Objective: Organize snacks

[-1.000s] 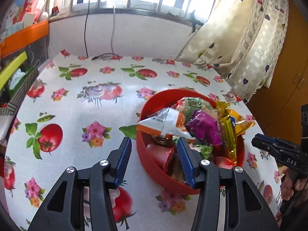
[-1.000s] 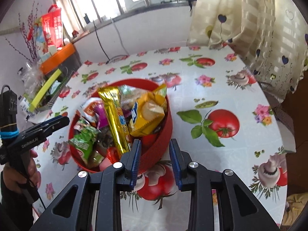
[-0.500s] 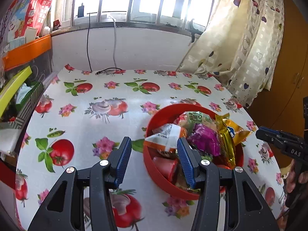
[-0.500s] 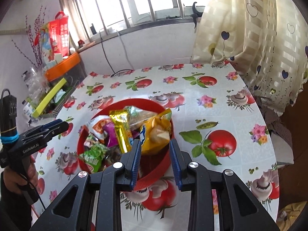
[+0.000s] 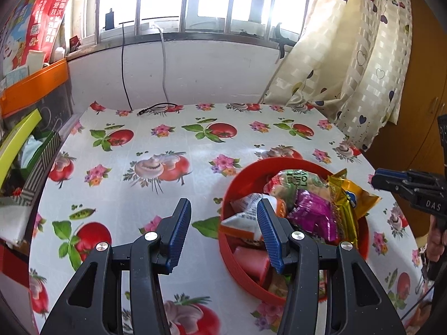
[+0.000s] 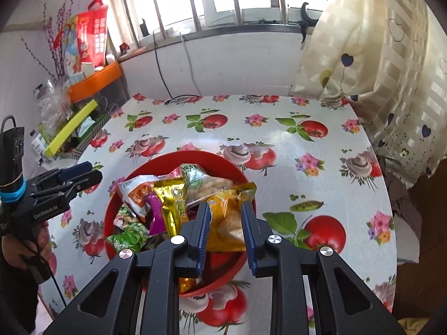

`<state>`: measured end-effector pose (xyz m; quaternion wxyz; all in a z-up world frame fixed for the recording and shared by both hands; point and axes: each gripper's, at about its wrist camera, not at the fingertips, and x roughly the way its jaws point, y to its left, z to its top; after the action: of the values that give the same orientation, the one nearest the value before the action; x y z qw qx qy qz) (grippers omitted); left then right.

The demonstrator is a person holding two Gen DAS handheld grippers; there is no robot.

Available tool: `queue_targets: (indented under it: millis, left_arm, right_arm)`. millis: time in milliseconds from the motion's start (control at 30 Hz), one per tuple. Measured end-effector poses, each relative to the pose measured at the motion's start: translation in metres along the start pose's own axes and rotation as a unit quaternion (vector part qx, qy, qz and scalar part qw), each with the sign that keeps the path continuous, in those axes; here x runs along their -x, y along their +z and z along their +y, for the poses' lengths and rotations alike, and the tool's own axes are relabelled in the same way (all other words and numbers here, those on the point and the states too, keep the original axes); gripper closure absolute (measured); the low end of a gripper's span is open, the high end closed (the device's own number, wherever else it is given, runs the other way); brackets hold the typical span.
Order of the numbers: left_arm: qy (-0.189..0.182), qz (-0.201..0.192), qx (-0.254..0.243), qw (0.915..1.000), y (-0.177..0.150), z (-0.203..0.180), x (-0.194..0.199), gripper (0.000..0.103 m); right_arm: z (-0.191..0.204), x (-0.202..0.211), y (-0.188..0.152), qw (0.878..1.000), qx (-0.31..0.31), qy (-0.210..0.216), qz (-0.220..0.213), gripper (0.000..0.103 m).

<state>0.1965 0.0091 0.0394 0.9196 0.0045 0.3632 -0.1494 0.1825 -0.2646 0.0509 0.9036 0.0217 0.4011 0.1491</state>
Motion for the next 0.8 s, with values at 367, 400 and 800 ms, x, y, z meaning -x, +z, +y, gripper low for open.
queue_targets:
  millis: [367,400,800]
  left_arm:
    - [-0.01,0.033,-0.007,0.9994,0.023,0.017,-0.037,0.052]
    - [-0.012,0.036,-0.007,0.9993,0.023,0.017,-0.04,0.052]
    - [0.003,0.042,-0.009,0.9991,0.016,0.003,-0.049,0.052]
  right_arm:
    - [-0.019,-0.033,0.036,0.999,0.001,0.02,0.031,0.085]
    - [-0.021,-0.037,0.038,0.999,0.001,0.023,0.035,0.085]
    - [-0.024,-0.05,0.031,0.998,-0.01,0.037,0.05,0.085]
